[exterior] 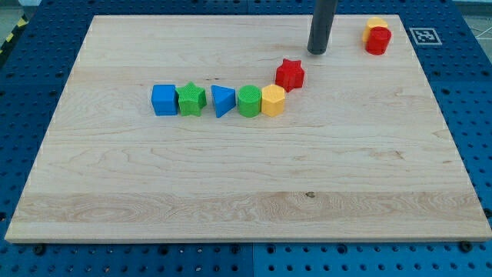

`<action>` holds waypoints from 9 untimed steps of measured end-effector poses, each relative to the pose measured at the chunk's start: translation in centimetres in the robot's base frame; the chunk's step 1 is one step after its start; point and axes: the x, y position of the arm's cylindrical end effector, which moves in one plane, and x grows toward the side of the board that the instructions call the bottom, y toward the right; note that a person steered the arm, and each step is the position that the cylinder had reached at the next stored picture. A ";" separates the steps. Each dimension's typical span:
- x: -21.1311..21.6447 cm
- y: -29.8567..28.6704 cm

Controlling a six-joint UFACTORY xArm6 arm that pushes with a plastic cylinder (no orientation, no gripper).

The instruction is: Push red star a bit right

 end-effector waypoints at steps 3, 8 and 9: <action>-6.0 -9.5; -0.5 -26.8; -0.1 -26.8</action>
